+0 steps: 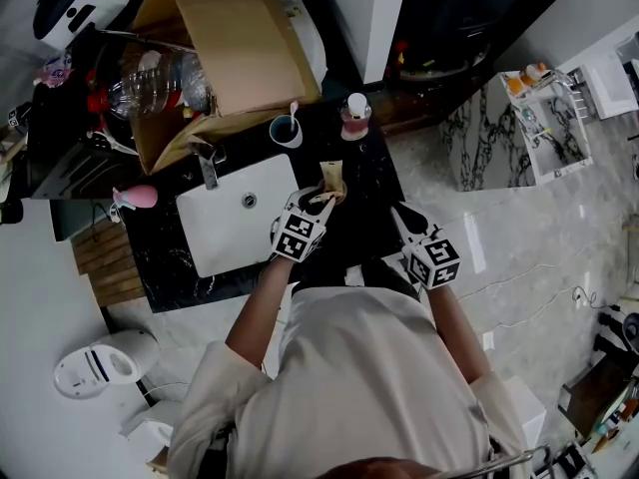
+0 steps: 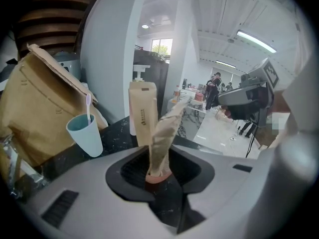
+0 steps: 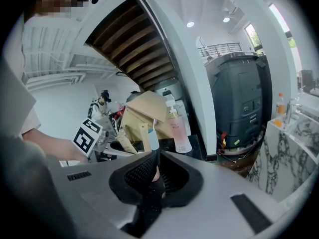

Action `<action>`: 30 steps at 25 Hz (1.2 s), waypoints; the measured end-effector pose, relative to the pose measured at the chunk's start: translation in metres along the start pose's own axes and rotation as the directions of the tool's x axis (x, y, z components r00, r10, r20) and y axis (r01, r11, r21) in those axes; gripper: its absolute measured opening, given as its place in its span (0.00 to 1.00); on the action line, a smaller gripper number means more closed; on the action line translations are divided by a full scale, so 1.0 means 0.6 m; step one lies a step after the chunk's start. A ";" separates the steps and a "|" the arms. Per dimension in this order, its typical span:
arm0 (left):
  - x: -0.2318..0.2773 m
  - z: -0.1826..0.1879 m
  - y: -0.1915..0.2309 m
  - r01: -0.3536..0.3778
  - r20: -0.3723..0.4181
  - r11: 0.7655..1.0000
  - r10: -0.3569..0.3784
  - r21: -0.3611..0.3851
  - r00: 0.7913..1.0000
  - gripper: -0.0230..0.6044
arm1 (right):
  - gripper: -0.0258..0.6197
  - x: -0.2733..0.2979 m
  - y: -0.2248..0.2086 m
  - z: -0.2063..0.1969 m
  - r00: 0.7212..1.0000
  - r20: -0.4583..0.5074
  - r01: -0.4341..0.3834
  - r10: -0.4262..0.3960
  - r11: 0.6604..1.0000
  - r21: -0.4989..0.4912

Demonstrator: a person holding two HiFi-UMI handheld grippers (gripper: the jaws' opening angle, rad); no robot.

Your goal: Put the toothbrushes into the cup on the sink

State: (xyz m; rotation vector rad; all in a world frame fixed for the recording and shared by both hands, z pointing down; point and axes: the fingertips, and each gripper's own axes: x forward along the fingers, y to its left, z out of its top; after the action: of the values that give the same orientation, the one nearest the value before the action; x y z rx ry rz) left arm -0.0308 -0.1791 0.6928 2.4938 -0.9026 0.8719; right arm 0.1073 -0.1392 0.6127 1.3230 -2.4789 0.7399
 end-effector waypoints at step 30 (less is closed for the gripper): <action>-0.163 0.041 -0.023 -0.234 0.145 0.962 0.253 -0.142 0.956 0.33 | 0.11 -0.016 0.029 0.059 0.981 -0.015 -0.194 0.194 0.973 -0.125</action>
State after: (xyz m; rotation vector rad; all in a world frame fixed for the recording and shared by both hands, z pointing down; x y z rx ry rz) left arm -0.0705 -0.1372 0.6089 2.4061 -1.3006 0.6685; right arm 0.0991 -0.1431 0.5732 1.0469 -2.6309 0.6132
